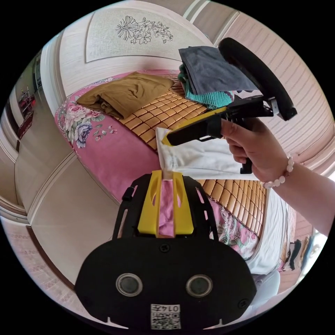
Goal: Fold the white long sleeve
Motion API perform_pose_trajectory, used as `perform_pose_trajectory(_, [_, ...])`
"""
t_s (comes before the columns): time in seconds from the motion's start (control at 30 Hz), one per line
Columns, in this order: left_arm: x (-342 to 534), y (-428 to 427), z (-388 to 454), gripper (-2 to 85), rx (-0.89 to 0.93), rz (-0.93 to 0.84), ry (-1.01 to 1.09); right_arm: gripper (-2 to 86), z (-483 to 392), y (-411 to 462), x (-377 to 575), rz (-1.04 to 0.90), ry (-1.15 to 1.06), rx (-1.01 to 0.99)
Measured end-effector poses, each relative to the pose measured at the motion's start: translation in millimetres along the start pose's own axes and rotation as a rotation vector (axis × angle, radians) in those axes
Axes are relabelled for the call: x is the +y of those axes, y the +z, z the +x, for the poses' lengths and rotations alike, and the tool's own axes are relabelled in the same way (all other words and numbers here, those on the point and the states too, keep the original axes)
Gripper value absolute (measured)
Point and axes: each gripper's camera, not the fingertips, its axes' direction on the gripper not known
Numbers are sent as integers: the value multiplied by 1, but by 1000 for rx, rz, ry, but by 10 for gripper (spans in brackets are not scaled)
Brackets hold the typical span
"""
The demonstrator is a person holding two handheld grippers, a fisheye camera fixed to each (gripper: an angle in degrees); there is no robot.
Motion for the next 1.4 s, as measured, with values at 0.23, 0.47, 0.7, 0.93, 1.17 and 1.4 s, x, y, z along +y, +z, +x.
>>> perform_pose_trajectory(0.23, [10, -32, 21, -9, 72, 137, 89, 5, 38, -24, 68, 146, 189, -208])
perform_pose_trajectory(0.47, [-4, -83, 128, -10, 295, 277, 367, 2, 96, -162, 257, 579, 398, -294])
perform_pose_trajectory(0.7, [8, -124, 268, -10, 636, 337, 618, 6, 78, -277, 428, 734, 477, -82])
perform_pose_trajectory(0.93, [48, -158, 347, -10, 777, 393, 806, 4, 19, -346, 552, 790, 474, 109])
perform_pose_trajectory(1.17, [91, -134, 389, -10, 835, 242, 904, 4, -18, -311, 670, 814, 662, 77])
perform_pose_trajectory(1.4, [142, -98, 436, -9, 848, 42, 1042, 5, -39, -252, 758, 841, 865, -34])
